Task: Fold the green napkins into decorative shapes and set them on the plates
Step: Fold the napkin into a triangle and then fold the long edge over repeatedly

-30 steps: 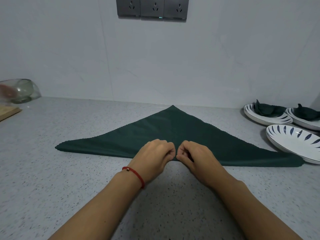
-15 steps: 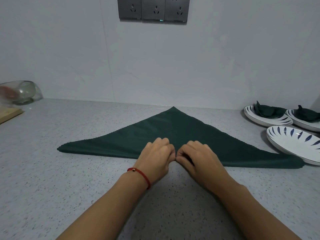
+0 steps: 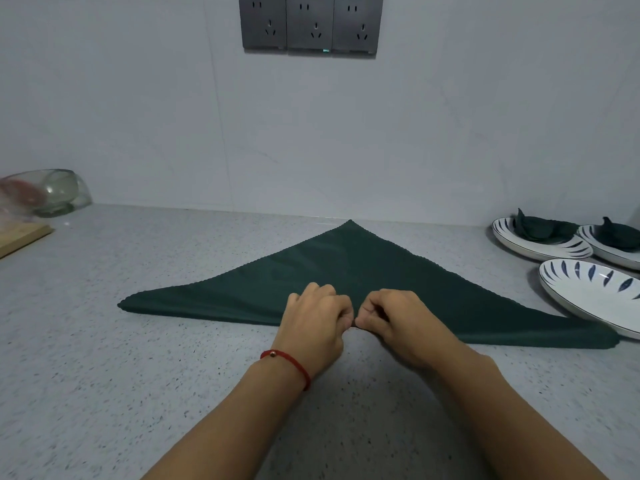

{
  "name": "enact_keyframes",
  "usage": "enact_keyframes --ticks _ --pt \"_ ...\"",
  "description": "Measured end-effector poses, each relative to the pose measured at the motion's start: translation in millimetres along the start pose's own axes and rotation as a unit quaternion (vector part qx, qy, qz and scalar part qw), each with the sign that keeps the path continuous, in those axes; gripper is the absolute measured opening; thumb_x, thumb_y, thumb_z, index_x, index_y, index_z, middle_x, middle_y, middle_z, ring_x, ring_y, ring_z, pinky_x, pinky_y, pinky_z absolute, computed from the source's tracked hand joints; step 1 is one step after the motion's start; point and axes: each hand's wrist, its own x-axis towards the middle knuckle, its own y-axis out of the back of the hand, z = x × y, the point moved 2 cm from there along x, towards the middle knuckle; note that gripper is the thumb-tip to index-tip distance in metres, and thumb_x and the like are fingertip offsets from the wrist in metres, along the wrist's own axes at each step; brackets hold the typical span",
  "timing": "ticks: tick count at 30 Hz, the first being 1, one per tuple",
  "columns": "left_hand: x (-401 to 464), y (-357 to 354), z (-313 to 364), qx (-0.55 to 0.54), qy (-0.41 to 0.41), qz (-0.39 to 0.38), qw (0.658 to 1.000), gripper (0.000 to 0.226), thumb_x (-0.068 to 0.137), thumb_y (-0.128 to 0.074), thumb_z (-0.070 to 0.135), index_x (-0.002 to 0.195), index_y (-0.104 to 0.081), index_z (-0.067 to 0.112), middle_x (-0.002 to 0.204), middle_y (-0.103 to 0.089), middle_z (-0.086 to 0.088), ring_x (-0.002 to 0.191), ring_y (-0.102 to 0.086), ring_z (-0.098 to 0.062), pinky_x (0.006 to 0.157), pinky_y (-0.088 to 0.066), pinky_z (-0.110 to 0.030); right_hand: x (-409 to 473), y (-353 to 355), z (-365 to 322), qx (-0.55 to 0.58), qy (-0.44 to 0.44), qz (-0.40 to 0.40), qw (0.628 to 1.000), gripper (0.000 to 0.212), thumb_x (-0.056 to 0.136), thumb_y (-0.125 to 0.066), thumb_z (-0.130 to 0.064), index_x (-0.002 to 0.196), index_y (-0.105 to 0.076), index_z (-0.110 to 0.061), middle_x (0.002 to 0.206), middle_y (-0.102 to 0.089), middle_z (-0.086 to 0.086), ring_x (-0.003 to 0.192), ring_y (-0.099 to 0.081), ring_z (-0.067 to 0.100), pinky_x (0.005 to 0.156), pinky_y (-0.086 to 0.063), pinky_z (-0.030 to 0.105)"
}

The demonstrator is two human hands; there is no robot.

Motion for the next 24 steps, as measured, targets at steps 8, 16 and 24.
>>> enact_keyframes --ticks 8,16,24 --pt "6.3 0.3 -3.1 -0.069 0.025 -0.014 0.997 0.015 0.084 -0.068 0.017 0.077 -0.058 0.024 0.063 -0.058 0.009 0.073 -0.051 -0.012 0.072 -0.042 -0.032 -5.6 -3.5 1.8 -0.008 0.051 0.053 0.997 0.014 0.091 -0.066 -0.034 0.081 -0.056 -0.03 0.073 -0.057 -0.011 0.072 -0.052 0.007 0.065 -0.047 0.031" --pt "6.9 9.4 3.8 0.05 -0.039 -0.016 0.998 0.018 0.096 -0.054 0.031 0.085 -0.066 0.025 0.086 -0.058 0.008 0.086 -0.051 -0.015 0.07 -0.028 -0.027 -2.2 -2.2 -0.7 -0.042 0.055 0.048 0.996 0.015 0.094 -0.06 -0.031 0.08 -0.057 -0.026 0.077 -0.053 -0.009 0.075 -0.051 0.011 0.065 -0.041 0.032" --pt "10.1 -3.9 2.6 0.033 -0.011 -0.029 0.999 0.018 0.099 -0.045 0.02 0.083 -0.049 0.028 0.09 -0.044 0.011 0.09 -0.039 -0.014 0.074 -0.028 -0.029 -8.2 -4.2 -2.3 -0.098 0.099 0.063 0.988 0.017 0.098 -0.054 -0.036 0.084 -0.061 -0.028 0.083 -0.051 -0.01 0.08 -0.046 0.012 0.071 -0.037 0.032"
